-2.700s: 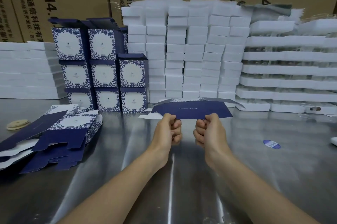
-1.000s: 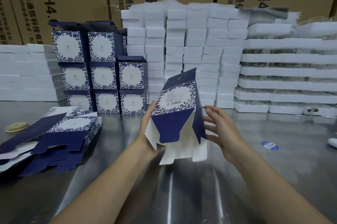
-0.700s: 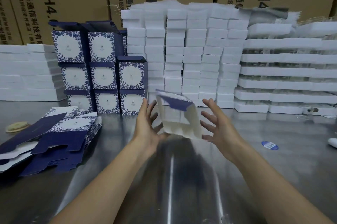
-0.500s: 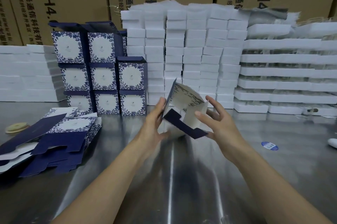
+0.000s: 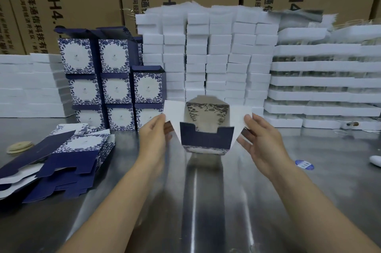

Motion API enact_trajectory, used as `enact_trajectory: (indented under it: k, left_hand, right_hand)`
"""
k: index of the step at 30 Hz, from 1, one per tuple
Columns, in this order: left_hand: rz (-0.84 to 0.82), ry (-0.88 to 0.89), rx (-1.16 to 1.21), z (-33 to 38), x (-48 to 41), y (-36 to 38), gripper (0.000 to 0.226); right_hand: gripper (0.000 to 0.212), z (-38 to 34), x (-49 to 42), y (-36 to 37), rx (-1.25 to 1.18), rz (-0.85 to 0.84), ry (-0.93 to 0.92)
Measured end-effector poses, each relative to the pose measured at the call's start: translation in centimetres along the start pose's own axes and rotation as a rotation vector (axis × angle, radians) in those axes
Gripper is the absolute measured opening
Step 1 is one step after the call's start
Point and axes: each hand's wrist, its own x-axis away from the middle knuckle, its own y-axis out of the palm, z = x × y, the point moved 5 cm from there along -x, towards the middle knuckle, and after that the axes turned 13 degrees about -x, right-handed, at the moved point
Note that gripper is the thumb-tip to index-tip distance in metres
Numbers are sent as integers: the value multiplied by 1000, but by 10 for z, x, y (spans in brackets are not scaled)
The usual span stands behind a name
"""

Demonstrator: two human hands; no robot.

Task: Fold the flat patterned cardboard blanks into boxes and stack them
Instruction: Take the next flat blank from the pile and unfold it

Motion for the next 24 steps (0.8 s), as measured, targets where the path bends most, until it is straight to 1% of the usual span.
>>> enact_trajectory:
  k: [2, 3, 4, 5, 7, 10, 13, 15, 17, 18, 19, 20, 22, 24]
  left_hand:
    - [-46, -201, 278, -8, -4, 1, 18]
    - [-49, -268, 369, -12, -4, 0, 18]
    - [-50, -295, 397, -15, -5, -1, 18]
    - [-49, -288, 375, -15, -5, -3, 17]
    - [-56, -205, 276, -8, -3, -7, 17]
    - [-85, -74, 122, 7, 1, -10, 37]
    - [-176, -1, 15, 19, 10, -2, 51]
    - [-249, 3, -49, 19, 15, 6, 64]
    - [-328, 17, -108, 17, 20, 13, 76]
    - [-363, 28, -130, 16, 20, 16, 76]
    - [-382, 49, -154, 17, 21, 17, 69]
    - [-378, 79, -178, 17, 20, 17, 57]
    - [-305, 134, -189, 18, 18, 13, 34]
    - [-188, 125, -110, 17, 13, 6, 28]
  right_hand:
    - [19, 3, 0, 2, -234, 32, 127]
    - [14, 5, -1, 3, -295, 48, 162]
    - [12, 7, -1, 4, -304, 58, 183]
    - [12, 9, 0, 5, -274, 63, 191]
    - [13, 11, -1, 5, -188, 60, 162]
    - [8, 3, -2, 0, -148, 76, 68]
    - [21, -4, -1, -1, -124, 38, 8]
    - [28, -3, 2, 4, -93, -2, 9]
    - [30, 0, 5, 9, -74, -36, 20]
    - [30, 1, 6, 12, -56, -56, 27]
    - [30, 2, 7, 15, -36, -71, 34]
    - [34, 3, 8, 16, -15, -77, 41]
    - [48, 5, 9, 15, 8, -74, 53]
    - [53, 4, 8, 13, -6, -65, 69]
